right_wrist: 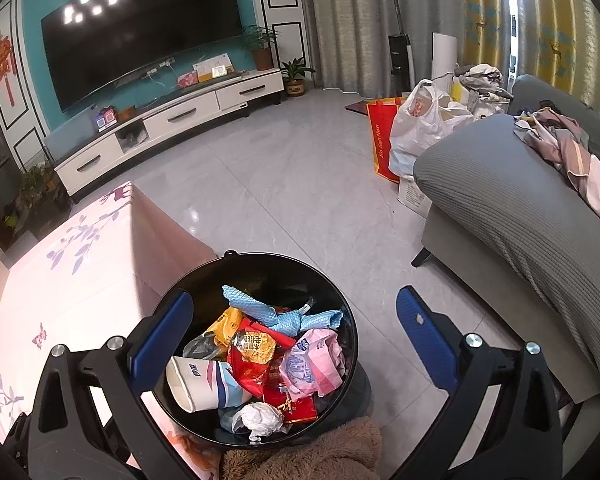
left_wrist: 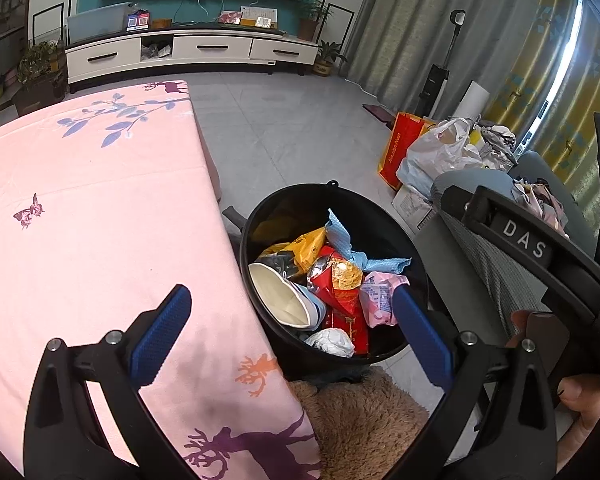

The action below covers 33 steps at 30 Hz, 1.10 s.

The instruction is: Collect trash

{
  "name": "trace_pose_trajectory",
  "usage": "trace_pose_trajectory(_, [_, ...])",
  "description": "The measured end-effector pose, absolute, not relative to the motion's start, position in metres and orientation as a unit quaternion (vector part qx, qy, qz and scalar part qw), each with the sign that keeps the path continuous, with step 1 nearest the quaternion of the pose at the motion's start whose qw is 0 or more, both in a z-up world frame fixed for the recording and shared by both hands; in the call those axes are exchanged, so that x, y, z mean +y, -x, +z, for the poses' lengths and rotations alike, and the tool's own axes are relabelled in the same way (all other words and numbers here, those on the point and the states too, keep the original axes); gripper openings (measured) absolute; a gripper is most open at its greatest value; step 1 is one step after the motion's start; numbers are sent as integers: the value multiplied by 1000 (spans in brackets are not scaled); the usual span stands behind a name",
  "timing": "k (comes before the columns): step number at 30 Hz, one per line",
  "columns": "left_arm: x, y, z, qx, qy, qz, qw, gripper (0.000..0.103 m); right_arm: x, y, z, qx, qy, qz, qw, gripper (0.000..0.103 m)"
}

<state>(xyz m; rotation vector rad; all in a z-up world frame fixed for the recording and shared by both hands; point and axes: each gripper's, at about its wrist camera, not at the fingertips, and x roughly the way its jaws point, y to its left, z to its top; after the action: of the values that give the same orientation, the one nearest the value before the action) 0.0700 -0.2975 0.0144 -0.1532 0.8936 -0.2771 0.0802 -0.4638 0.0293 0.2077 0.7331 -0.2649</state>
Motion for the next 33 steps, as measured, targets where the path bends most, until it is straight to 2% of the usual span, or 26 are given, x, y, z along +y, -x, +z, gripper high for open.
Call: trace_pose_trajectory(33, [-298, -69, 12, 430, 71, -132, 890, 100, -465, -84, 26, 362, -98, -134, 917, 100])
